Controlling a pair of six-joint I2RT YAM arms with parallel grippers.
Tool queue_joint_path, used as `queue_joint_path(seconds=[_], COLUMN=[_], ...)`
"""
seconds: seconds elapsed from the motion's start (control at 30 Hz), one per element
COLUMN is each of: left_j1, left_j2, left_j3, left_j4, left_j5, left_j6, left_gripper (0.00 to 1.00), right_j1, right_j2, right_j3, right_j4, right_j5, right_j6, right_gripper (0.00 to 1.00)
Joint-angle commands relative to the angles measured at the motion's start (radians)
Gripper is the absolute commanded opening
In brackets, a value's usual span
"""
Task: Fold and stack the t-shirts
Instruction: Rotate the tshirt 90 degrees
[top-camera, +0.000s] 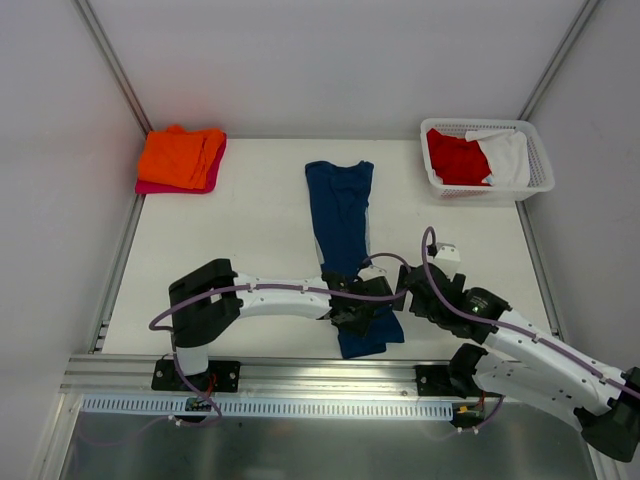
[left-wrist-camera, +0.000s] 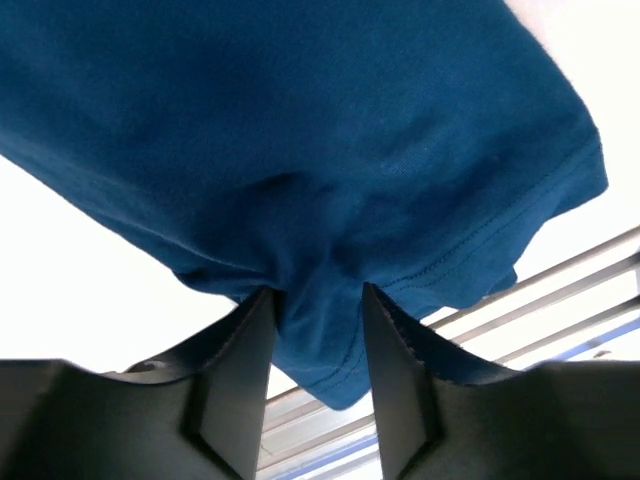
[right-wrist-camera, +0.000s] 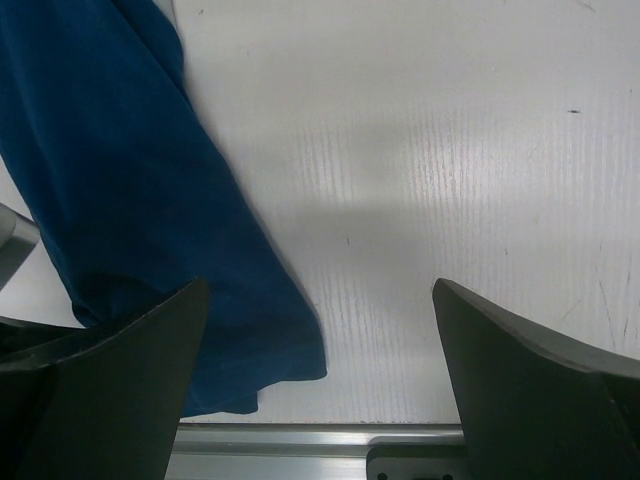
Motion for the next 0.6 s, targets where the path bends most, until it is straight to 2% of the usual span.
queue_joint_path(seconds=[0.0, 0.1, 0.2, 0.23, 0.57], left_j1=[-0.008, -0.008, -0.01, -0.011, -0.025], left_j2=[0.013, 0.02, 0.025, 0.026, -0.016], left_j3=[0.035, 0.035, 0.035, 0.035, 0.035], left_j4=[-0.022, -0.023, -0.023, -0.023, -0.051], left_j5=[-0.024, -0.028, -0.031, -0.031, -0.069], left_j6=[0.001, -0.004, -0.007, -0.008, -0.013], left_gripper=[0.35, 0.3, 0.11, 0.01, 0.0], right_j1=[-0.004, -0.004, -0.004, -0.004, -0.004], right_j2=[-0.025, -0.031, -0.034, -0.034, -0.019], right_j3=[-0.01, -0.013, -0.016, -0.018, -0.024], right_j4=[-0.014, -0.017, -0.017, -0.018, -0.017], right_j5=[0.009, 0.01, 0.01, 0.01, 0.006], right_j6=[-0.002, -0.001, 0.002, 0.004, 0.009], right_gripper=[1.0, 1.0, 1.0, 1.0, 1.0])
